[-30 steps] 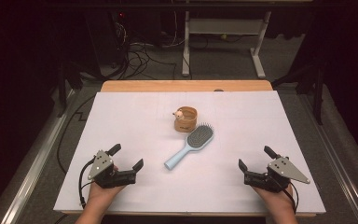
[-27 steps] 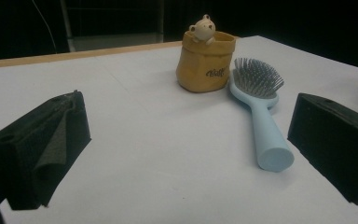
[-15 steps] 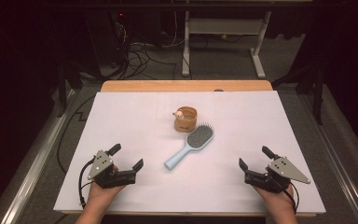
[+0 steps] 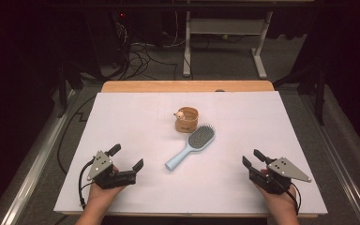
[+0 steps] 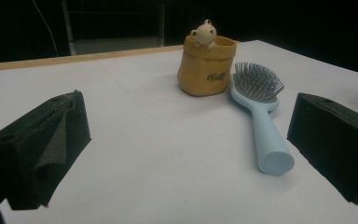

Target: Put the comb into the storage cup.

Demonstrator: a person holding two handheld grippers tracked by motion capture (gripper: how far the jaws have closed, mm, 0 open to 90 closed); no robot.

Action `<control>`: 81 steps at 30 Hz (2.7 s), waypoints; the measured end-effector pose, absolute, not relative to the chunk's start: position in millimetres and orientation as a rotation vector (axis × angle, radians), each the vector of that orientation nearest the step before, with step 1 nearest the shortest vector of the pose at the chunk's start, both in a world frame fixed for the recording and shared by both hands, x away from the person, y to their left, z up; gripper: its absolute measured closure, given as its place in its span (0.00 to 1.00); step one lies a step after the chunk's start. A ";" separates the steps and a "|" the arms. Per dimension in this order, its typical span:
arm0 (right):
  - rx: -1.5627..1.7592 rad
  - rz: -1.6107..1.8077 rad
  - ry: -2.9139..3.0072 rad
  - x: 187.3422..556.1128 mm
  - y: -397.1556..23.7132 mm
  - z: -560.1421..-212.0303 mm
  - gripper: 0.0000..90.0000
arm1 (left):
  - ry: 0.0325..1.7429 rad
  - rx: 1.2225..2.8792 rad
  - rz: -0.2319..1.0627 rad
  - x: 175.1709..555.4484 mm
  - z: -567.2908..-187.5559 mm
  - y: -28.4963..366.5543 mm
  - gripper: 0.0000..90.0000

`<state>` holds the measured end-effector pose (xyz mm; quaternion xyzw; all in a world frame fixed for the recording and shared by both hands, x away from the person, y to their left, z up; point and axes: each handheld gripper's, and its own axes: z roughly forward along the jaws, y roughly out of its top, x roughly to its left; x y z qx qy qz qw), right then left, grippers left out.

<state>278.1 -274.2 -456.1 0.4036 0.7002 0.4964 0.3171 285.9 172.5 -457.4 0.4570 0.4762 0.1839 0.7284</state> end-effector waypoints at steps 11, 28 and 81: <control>1.072 1.301 1.907 279.9 -270.1 -456.0 1.00 | 1.050 1.011 0.401 285.9 -457.4 172.4 0.00; 0.912 1.256 2.192 308.7 -147.8 -459.0 1.00 | 1.054 0.991 0.393 285.5 -458.8 177.0 0.01; 0.801 1.021 2.482 341.2 -51.2 -467.2 1.00 | 1.044 0.972 0.388 284.0 -456.8 179.1 0.01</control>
